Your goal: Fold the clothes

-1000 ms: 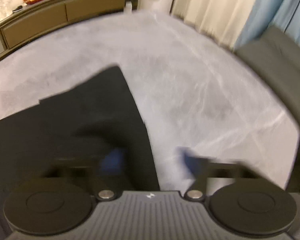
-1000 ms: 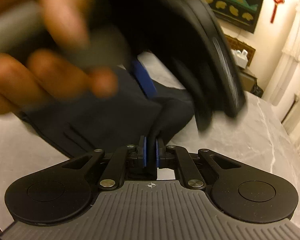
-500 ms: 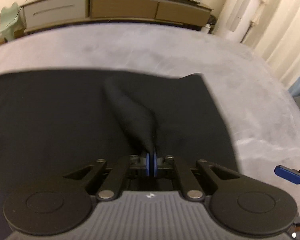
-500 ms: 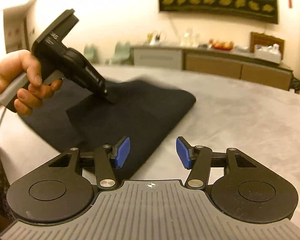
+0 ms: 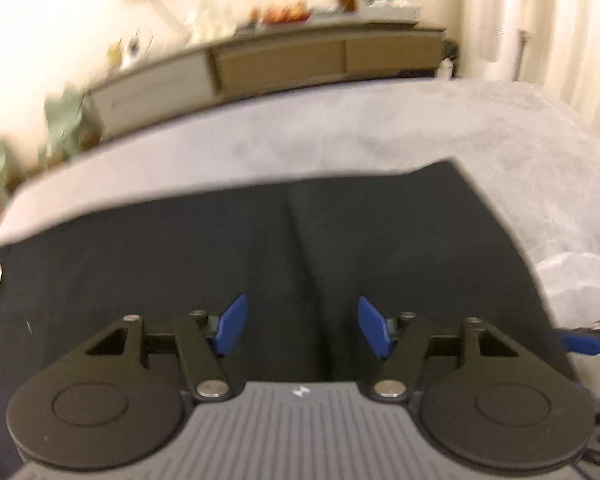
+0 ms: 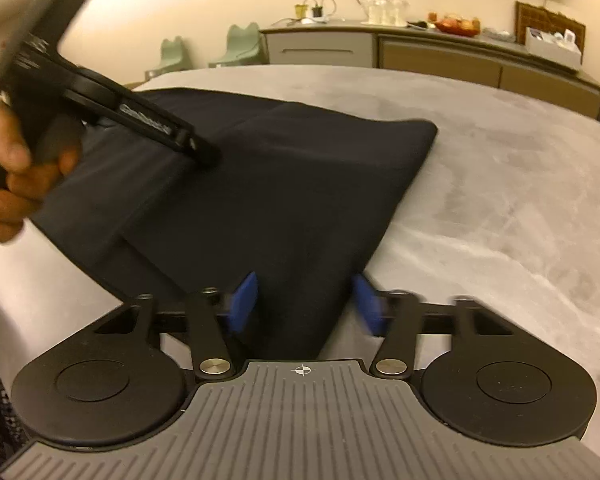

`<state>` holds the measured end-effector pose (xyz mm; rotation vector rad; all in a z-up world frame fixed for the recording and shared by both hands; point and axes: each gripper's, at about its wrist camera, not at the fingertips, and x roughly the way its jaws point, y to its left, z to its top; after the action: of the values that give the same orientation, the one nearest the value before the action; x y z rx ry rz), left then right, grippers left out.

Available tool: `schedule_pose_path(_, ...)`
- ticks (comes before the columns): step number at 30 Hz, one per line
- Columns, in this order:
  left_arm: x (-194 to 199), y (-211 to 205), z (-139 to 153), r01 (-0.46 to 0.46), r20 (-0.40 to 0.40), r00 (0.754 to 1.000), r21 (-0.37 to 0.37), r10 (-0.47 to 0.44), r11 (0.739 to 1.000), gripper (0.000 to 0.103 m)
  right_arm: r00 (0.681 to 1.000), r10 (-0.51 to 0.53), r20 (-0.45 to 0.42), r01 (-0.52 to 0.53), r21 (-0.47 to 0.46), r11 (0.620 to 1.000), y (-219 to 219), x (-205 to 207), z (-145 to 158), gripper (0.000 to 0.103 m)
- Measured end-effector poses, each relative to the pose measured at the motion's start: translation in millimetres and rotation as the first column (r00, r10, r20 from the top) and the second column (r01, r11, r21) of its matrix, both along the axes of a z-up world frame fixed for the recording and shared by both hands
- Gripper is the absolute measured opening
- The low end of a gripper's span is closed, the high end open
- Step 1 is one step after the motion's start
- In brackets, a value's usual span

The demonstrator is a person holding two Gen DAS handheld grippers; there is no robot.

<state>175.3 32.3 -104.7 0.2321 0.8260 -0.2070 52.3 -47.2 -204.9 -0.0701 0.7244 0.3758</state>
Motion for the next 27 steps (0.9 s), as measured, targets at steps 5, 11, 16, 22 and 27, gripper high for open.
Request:
schedule_pose_path(5, 3, -54, 17, 0.213, -0.032, 0.975, -0.129, -0.219, 0.968, 0.077, 0.994, 0.025, 0.108, -0.008, -0.153, 0.988, 14, -10, 8, 0.010)
schedule_pose_path(11, 26, -143, -26, 0.439, -0.192, 0.881, -0.011, -0.433, 0.898, 0.059, 0.986, 0.070, 0.154, -0.041, -0.188, 0.981, 22, -17, 7, 0.010)
schedule_pose_path(16, 31, -85, 1, 0.354, -0.104, 0.929, -0.027, -0.354, 0.935, 0.011, 0.991, 0.050, 0.126, -0.035, -0.119, 0.992, 14, -10, 7, 0.026)
schedule_pose_path(22, 19, 113, 32, 0.035, -0.070, 0.996, -0.244, -0.053, 0.969, 0.025, 0.986, 0.099, 0.136, -0.112, 0.094, 0.989, 15, -15, 33, 0.059)
schedule_pose_path(27, 27, 197, -21, -0.211, -0.159, 0.972, -0.290, 0.171, 0.934, 0.056, 0.984, 0.164, 0.065, -0.170, 0.090, 0.981, 44, 4, 13, 0.062)
